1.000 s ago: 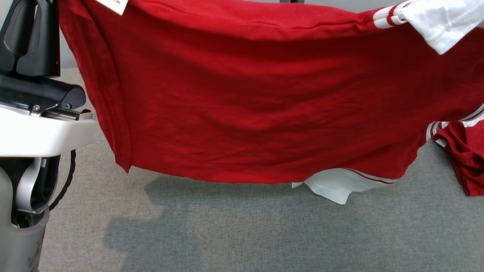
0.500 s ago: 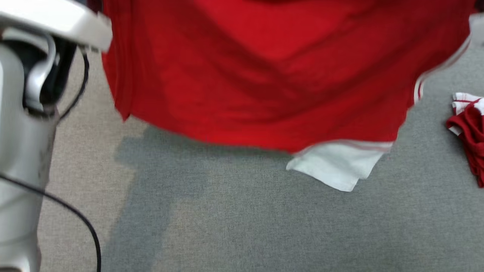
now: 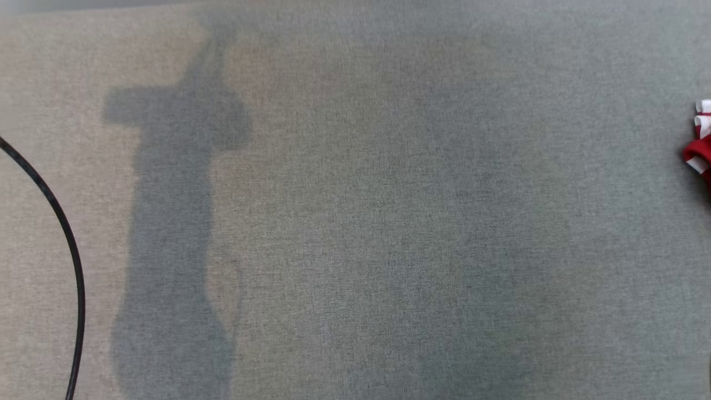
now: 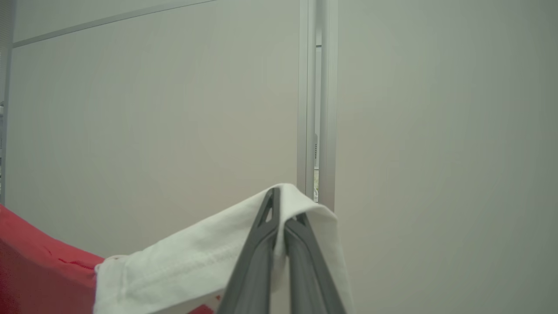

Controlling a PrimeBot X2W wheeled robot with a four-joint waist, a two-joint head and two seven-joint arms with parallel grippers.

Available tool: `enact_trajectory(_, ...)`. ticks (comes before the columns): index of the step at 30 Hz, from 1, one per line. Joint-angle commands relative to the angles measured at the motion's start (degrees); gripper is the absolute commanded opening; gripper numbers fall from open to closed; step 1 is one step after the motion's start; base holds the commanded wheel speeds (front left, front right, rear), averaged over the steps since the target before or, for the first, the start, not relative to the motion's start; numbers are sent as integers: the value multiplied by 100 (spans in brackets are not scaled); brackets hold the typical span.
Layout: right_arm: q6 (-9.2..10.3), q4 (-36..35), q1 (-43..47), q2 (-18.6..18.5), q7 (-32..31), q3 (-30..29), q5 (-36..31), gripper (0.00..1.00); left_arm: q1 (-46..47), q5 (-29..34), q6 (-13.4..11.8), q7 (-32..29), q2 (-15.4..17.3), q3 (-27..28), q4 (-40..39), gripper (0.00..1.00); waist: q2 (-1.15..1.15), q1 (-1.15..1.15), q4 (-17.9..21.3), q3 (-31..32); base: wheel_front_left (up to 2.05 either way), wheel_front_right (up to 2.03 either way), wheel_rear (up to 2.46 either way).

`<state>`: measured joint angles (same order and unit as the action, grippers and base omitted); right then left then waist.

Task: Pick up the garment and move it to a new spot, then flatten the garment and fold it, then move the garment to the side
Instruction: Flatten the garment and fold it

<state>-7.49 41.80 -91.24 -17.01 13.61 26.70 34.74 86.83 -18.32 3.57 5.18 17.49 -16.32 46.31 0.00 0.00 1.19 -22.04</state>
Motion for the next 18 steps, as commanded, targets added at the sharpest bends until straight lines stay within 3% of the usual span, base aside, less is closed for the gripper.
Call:
enact_trajectory(1,0,239,-74,107,52,113,141,0,87,-59,86,33,-39,-13,300,0,0,0,23,-129,0,0,0)
enact_trajectory(10,0,695,392,136,139,756,848,0,-325,-421,333,555,-448,-160,1348,0,0,0,-35,-603,0,0,0)
enact_trajectory(18,-1,165,1918,-129,175,867,1775,0,-1603,-818,383,959,-793,-227,1551,0,0,0,-139,-644,0,0,0)
